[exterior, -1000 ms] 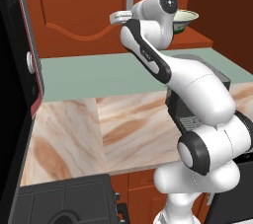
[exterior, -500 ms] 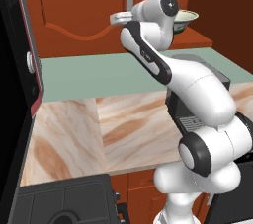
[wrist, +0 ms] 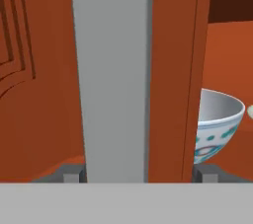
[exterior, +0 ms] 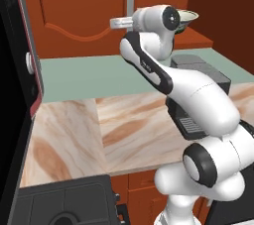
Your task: Move the bowls from the cabinet to the plates on the dining table.
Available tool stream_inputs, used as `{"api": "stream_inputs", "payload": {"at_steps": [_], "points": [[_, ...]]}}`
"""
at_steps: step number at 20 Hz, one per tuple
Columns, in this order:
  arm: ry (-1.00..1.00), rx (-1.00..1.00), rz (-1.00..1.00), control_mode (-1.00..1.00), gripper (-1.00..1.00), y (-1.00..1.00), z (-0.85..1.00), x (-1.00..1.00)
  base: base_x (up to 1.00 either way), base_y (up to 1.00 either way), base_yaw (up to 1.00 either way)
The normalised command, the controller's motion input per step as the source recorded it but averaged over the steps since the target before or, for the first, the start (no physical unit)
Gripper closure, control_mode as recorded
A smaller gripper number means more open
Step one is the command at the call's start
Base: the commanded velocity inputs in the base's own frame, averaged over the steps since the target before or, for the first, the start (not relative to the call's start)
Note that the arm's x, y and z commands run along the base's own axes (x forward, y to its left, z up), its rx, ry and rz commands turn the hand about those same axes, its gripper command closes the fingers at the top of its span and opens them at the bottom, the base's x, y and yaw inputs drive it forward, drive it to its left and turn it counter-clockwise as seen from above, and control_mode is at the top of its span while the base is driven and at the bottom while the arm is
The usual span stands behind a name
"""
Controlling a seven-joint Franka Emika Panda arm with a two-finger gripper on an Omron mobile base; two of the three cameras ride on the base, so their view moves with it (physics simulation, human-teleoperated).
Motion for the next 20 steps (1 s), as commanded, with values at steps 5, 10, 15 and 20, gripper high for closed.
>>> {"api": "stream_inputs", "payload": {"at_steps": [5, 10, 15, 20], "points": [[-0.15, 0.00, 0.00, -1.00, 1.00, 0.74, 0.00, -0.37, 0.00, 0.00, 0.00], [-0.16, 0.00, 0.00, -1.00, 1.00, 0.87, 0.08, -0.40, 0.00, 0.00, 0.00], [-0.16, -0.06, -0.04, -1.00, 1.00, 0.66, 0.15, -0.62, 0.00, 0.00, 0.00], [-0.19, -0.14, -0.06, -1.00, 1.00, 0.74, 0.00, -0.87, 0.00, 0.00, 0.00]]}}
